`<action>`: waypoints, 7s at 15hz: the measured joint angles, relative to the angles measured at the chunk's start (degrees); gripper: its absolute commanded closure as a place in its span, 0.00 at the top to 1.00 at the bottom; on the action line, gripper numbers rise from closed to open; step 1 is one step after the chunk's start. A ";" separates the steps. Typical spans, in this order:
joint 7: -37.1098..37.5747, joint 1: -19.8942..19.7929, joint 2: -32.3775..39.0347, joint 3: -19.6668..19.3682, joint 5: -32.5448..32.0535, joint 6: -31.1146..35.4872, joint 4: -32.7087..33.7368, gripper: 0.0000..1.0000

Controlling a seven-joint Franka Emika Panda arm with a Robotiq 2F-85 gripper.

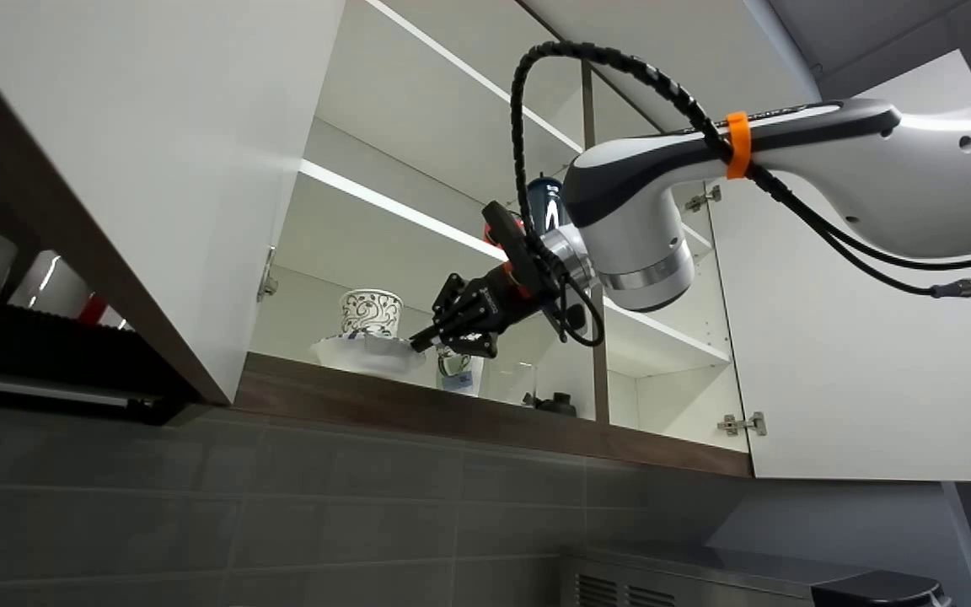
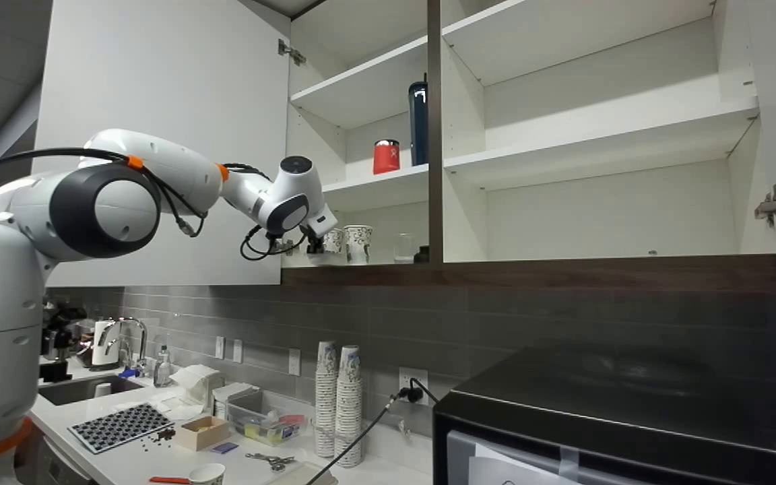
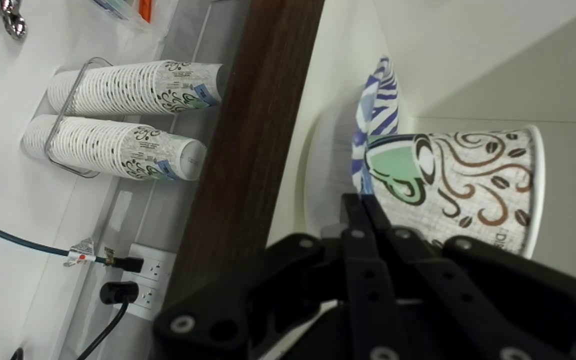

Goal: Move the plate with the cup to the counter

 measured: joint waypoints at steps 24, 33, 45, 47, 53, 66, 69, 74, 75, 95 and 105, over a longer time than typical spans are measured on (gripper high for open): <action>0.00 0.18 2.16 0.02 -1.35 2.09 -0.24 0.00; 0.03 0.43 -0.30 0.13 -2.76 1.56 -0.50 0.00; -3.29 0.43 -13.00 -1.69 -0.93 -13.41 -8.29 0.00; -4.87 0.44 -15.29 -1.80 -0.73 -14.13 -11.01 0.00; -10.88 0.48 -21.77 -1.98 -0.29 -16.40 -20.69 0.00; -15.50 0.48 -26.74 -2.59 0.64 -18.30 -30.17 0.02; -15.52 0.48 -26.74 -2.59 0.64 -18.30 -30.17 0.02; -15.58 0.37 -26.60 -2.56 0.64 -18.39 -30.15 0.00; -15.59 0.26 -26.35 -2.67 0.64 -18.76 -30.36 0.00; -53.65 0.70 -22.62 -9.12 26.16 -2.94 -52.70 0.00; -53.95 -0.23 -18.99 -8.23 26.15 -2.50 -52.82 0.00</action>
